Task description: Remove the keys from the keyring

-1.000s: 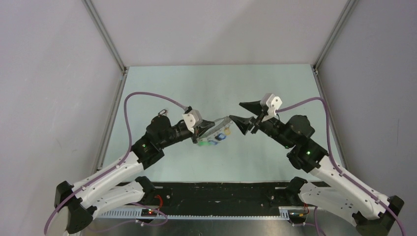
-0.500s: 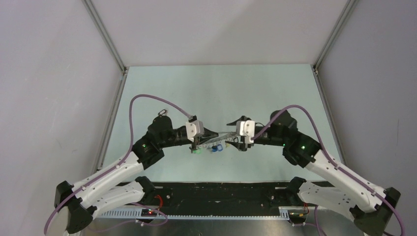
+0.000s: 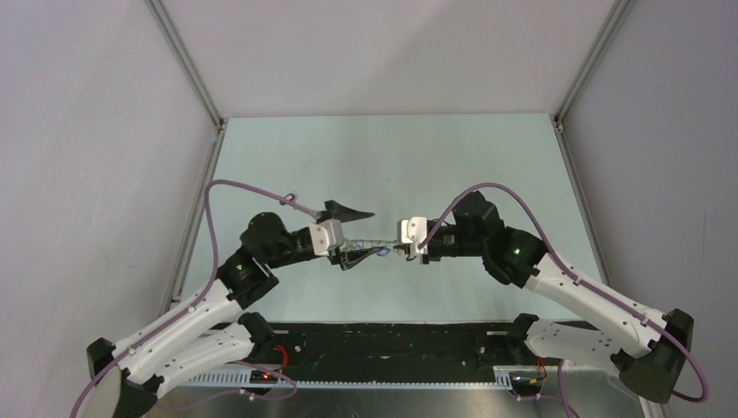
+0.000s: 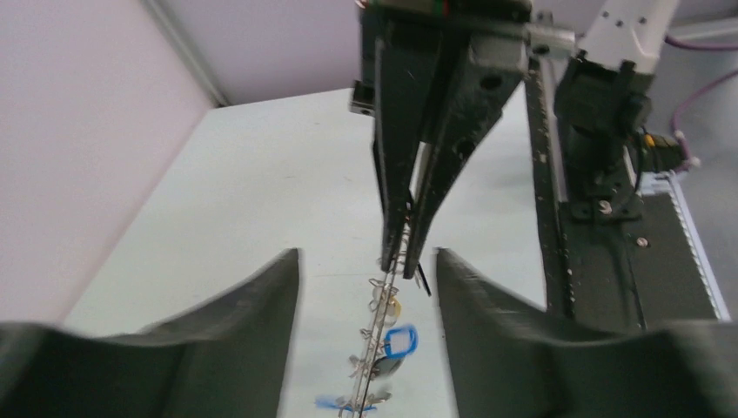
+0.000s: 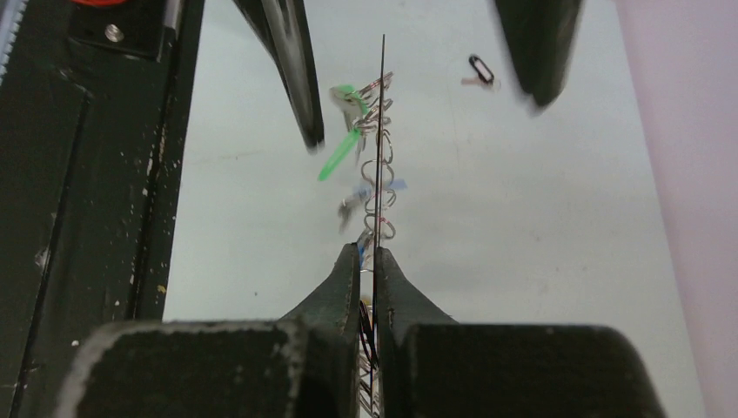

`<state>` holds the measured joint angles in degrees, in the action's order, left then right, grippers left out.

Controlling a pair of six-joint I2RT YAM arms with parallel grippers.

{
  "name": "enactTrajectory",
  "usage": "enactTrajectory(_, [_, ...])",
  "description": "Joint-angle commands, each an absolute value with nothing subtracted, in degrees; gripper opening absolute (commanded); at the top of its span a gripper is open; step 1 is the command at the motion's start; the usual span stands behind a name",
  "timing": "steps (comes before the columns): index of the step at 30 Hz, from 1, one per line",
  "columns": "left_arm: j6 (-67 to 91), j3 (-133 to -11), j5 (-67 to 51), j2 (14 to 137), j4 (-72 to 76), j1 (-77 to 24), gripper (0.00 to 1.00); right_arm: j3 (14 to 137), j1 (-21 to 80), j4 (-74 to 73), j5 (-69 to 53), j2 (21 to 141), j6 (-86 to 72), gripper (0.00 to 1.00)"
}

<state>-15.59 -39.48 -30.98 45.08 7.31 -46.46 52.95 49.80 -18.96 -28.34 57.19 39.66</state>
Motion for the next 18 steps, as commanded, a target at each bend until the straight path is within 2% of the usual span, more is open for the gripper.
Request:
enactTrajectory(1, [-16.2,-38.5,-21.4,40.3,12.1,-46.7,0.74,55.7,50.1,-17.9,-21.0,53.2,40.7,0.00])
enactTrajectory(5, [-16.2,-37.5,-13.8,38.0,13.1,-46.6,0.78,55.7,50.2,-15.4,-16.5,49.9,42.0,0.00])
enactTrajectory(9, [-16.1,-37.1,-11.4,38.0,13.2,-46.4,0.78,55.7,50.4,-12.2,-16.5,46.7,46.9,0.00])
enactTrajectory(18, [-17.4,-36.4,-6.0,36.7,13.6,-46.2,0.74,55.8,54.8,-6.2,-8.2,43.6,63.7,0.00])
